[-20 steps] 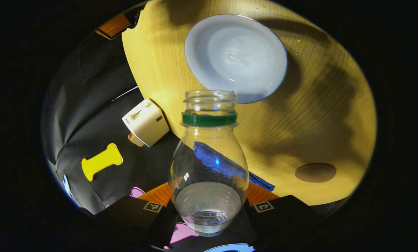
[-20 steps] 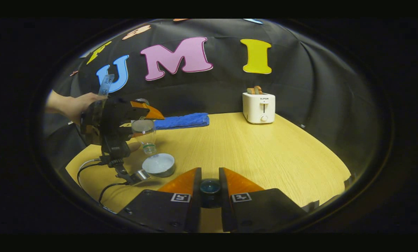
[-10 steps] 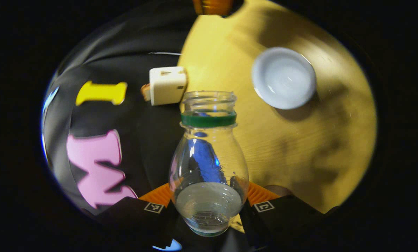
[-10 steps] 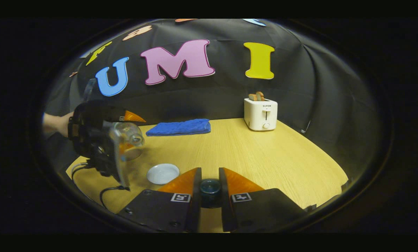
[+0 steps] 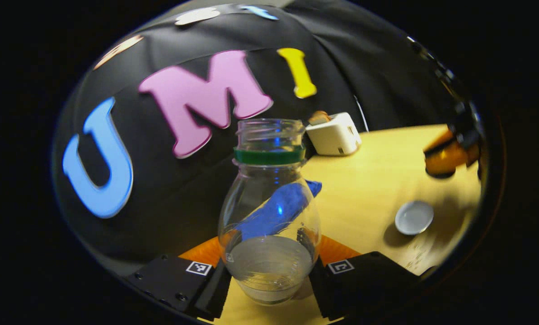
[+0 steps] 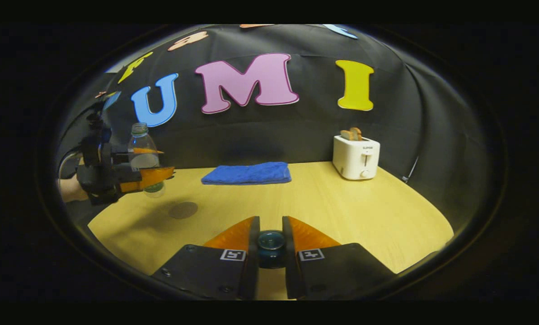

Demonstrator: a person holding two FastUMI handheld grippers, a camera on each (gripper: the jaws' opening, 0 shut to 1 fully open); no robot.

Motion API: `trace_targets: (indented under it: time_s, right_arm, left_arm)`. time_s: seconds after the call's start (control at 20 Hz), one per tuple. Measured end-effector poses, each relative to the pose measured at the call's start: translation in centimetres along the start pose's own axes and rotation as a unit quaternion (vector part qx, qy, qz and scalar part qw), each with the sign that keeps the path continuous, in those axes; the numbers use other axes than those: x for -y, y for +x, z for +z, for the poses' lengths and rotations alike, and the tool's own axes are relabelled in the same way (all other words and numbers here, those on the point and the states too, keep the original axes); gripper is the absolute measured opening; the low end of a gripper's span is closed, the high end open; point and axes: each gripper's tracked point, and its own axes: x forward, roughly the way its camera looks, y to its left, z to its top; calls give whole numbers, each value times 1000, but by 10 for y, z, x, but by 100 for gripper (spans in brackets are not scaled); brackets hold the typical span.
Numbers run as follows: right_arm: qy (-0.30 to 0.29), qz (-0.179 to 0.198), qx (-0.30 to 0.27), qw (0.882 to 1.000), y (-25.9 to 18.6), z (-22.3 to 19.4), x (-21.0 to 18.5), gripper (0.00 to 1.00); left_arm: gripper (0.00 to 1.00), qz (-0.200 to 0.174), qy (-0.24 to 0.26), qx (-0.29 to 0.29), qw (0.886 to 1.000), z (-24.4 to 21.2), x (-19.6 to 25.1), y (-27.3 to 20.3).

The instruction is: Open the teacup lid with one hand, grasp the water bottle and pour water into the teacup with the other hand; after pouring, place the water bottle on the coaster and then close the teacup lid.

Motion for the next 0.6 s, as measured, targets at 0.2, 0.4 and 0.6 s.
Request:
trace_targets:
  time_s: [0.2, 0.4, 0.6]
  right_arm:
    - [19, 10, 5, 1000, 14, -8, -29, 23]
    - [43, 6, 11, 999, 19, -6, -46, 28]
    - [43, 9, -2, 999, 22, -14, -52, 23]
  left_arm:
    - [79, 5, -185, 4, 983, -23, 7, 30]
    - [79, -7, -221, -3, 975, -29, 17, 35]
    - [80, -21, -199, -6, 980, -38, 16, 44]
